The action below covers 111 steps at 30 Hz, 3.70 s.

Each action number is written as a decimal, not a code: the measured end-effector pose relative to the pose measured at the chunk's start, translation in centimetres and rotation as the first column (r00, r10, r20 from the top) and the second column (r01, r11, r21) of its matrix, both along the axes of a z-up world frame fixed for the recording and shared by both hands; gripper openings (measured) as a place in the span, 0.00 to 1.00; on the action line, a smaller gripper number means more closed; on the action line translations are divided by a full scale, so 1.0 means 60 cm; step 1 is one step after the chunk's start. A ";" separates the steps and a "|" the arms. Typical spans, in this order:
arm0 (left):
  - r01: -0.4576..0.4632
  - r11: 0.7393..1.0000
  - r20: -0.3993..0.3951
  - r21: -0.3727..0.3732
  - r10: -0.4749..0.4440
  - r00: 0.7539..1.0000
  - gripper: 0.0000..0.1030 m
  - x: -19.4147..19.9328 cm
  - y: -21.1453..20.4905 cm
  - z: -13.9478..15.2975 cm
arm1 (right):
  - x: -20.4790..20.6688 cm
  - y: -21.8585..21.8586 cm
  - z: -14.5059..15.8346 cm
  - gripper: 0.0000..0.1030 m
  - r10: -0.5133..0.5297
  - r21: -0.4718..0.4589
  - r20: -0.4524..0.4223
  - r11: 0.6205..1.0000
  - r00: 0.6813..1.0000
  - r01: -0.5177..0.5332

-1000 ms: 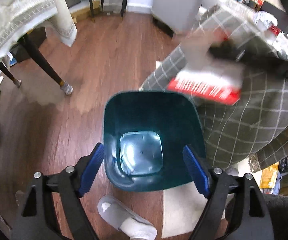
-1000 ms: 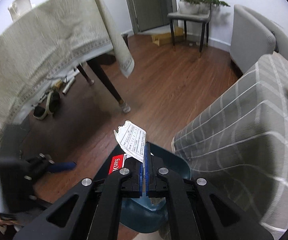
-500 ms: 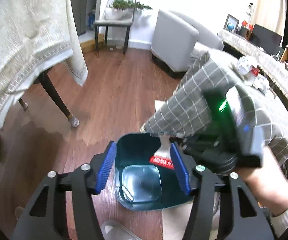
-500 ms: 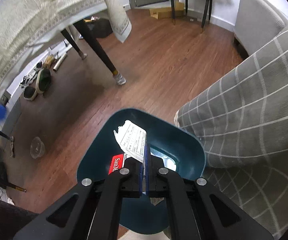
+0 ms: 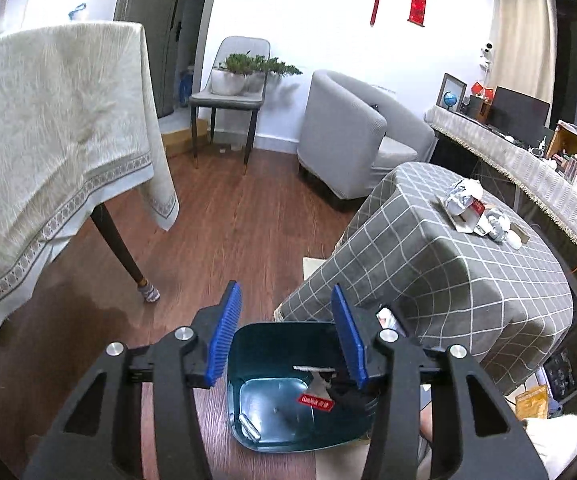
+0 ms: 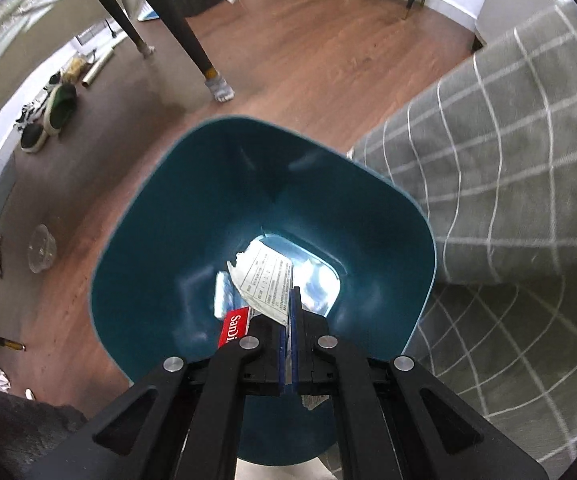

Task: Collect trash
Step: 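Open the right tool over the teal bin to drop the SanDisk box, then move both tools back to the table while each grasps a crumpled foil ball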

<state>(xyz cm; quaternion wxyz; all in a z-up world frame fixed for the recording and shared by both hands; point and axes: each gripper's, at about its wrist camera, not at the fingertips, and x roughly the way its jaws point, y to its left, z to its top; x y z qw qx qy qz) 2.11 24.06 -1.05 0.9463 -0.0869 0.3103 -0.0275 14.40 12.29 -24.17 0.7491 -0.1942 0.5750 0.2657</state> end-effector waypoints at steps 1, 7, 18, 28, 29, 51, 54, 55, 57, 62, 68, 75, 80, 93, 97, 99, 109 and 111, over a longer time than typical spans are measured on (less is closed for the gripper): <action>-0.001 1.000 0.007 0.000 0.001 1.000 0.48 0.000 -0.002 0.005 | -0.002 -0.003 -0.005 0.02 -0.001 -0.010 -0.006 1.000 1.000 0.001; 0.013 1.000 0.037 -0.010 -0.012 0.999 0.49 -0.006 -0.008 0.021 | -0.007 -0.013 -0.010 0.39 -0.007 -0.017 -0.014 1.000 1.000 0.006; -0.009 1.000 0.108 0.020 0.007 0.994 0.51 -0.010 -0.023 0.058 | -0.025 -0.025 0.077 0.39 0.033 0.084 0.061 0.996 0.998 -0.038; -0.030 0.999 0.139 0.033 0.026 0.990 0.64 -0.001 -0.054 0.080 | -0.048 -0.046 0.239 0.45 0.055 0.275 0.243 0.953 0.968 -0.123; -0.033 0.999 0.143 0.037 0.027 0.989 0.65 0.001 -0.058 0.082 | -0.052 -0.054 0.259 0.49 0.056 0.288 0.277 0.948 0.959 -0.138; 0.073 0.996 0.183 -0.049 -0.063 0.981 0.82 0.075 -0.162 0.096 | -0.038 -0.341 0.411 0.71 -0.241 0.408 0.491 0.913 0.837 0.024; 0.078 0.995 0.168 -0.061 -0.067 0.984 0.82 0.092 -0.178 0.091 | -0.024 -0.384 0.417 0.74 -0.283 0.426 0.490 0.903 0.824 0.057; 0.079 0.995 0.164 -0.061 -0.068 0.984 0.82 0.097 -0.186 0.089 | -0.022 -0.395 0.416 0.75 -0.296 0.432 0.488 0.899 0.821 0.067; 0.081 0.995 0.153 -0.051 -0.072 0.986 0.82 0.109 -0.195 0.085 | -0.011 -0.419 0.415 0.76 -0.320 0.442 0.474 0.892 0.821 0.092; 0.092 0.995 0.141 -0.041 -0.086 0.986 0.82 0.132 -0.213 0.078 | 0.012 -0.464 0.404 0.76 -0.367 0.475 0.412 0.868 0.834 0.147; 0.100 0.994 0.125 -0.044 -0.094 0.988 0.82 0.162 -0.229 0.069 | 0.046 -0.473 0.396 0.63 -0.356 0.480 0.355 0.863 0.864 0.158; 0.112 0.993 0.114 -0.041 -0.107 0.988 0.82 0.189 -0.238 0.062 | 0.073 -0.457 0.381 0.60 -0.335 0.429 0.331 0.886 0.882 0.175; 0.124 0.991 0.113 -0.043 -0.119 0.986 0.82 0.203 -0.246 0.057 | 0.089 -0.463 0.375 0.60 -0.353 0.405 0.330 0.891 0.876 0.206; 0.154 0.984 0.082 -0.094 -0.146 0.986 0.82 0.235 -0.257 0.040 | 0.115 -0.458 0.358 0.55 -0.318 0.366 0.305 0.909 0.898 0.198; 0.161 0.982 0.076 -0.102 -0.154 0.985 0.82 0.243 -0.262 0.037 | 0.120 -0.468 0.361 0.50 -0.323 0.387 0.299 0.901 0.898 0.195; 0.164 0.981 0.074 -0.102 -0.157 0.985 0.82 0.247 -0.266 0.035 | 0.125 -0.475 0.365 0.50 -0.330 0.413 0.284 0.889 0.900 0.195; 0.173 0.977 0.074 -0.124 -0.165 0.984 0.82 0.267 -0.290 0.030 | 0.124 -0.528 0.388 0.50 -0.360 0.589 0.181 0.785 0.915 0.192; 0.174 0.976 0.070 -0.128 -0.166 0.984 0.82 0.272 -0.295 0.026 | 0.121 -0.534 0.395 0.50 -0.363 0.598 0.193 0.780 0.911 0.184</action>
